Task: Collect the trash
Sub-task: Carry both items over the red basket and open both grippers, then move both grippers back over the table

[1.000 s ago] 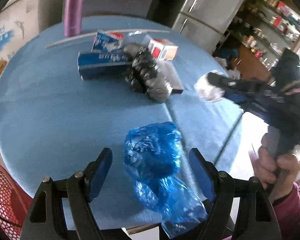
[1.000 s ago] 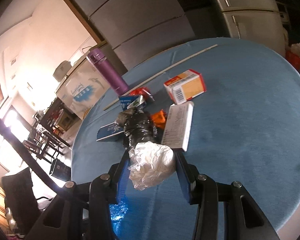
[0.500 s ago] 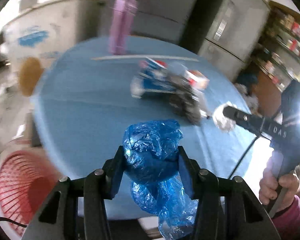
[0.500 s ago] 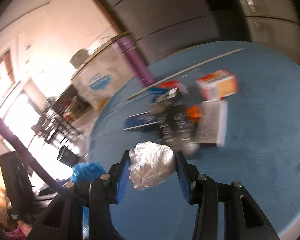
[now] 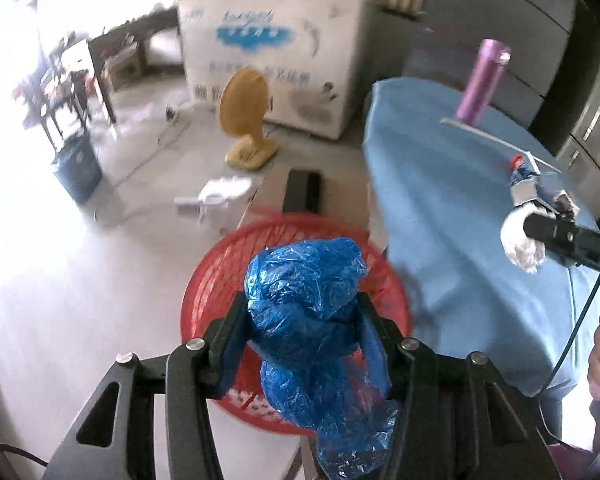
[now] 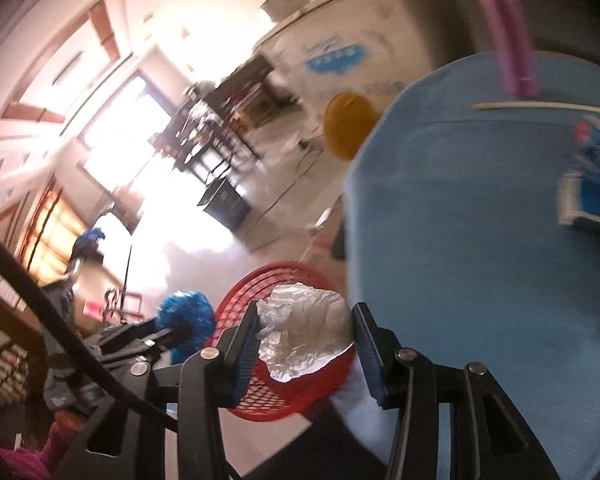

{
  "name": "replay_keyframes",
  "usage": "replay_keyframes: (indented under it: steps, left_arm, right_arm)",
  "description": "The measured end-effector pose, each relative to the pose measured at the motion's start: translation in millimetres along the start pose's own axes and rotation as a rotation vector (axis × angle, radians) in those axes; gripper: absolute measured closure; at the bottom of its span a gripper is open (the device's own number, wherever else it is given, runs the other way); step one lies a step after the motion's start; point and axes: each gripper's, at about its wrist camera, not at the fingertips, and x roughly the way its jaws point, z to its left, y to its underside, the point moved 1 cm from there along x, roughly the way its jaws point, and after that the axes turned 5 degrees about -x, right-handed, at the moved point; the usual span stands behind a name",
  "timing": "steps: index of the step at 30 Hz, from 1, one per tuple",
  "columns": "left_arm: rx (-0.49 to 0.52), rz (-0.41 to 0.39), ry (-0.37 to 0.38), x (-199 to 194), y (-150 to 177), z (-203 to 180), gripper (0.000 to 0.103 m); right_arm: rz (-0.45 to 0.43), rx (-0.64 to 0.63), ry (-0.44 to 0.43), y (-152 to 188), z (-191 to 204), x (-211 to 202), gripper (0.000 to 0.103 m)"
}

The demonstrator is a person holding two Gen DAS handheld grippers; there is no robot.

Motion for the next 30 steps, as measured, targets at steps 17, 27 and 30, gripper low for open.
replay_keyframes:
  steps: [17, 27, 30]
  left_arm:
    - [-0.002, 0.027, 0.05, 23, 3, -1, 0.033]
    - [0.074, 0.034, 0.103, 20, 4, -47, 0.033]
    - [0.109, 0.032, 0.123, 18, 1, -70, 0.033]
  right_arm:
    - [0.073, 0.109, -0.053, 0, 5, 53, 0.038]
    - [-0.025, 0.142, 0.077, 25, -40, -7, 0.038]
    - [-0.076, 0.152, 0.144, 32, -56, -40, 0.038]
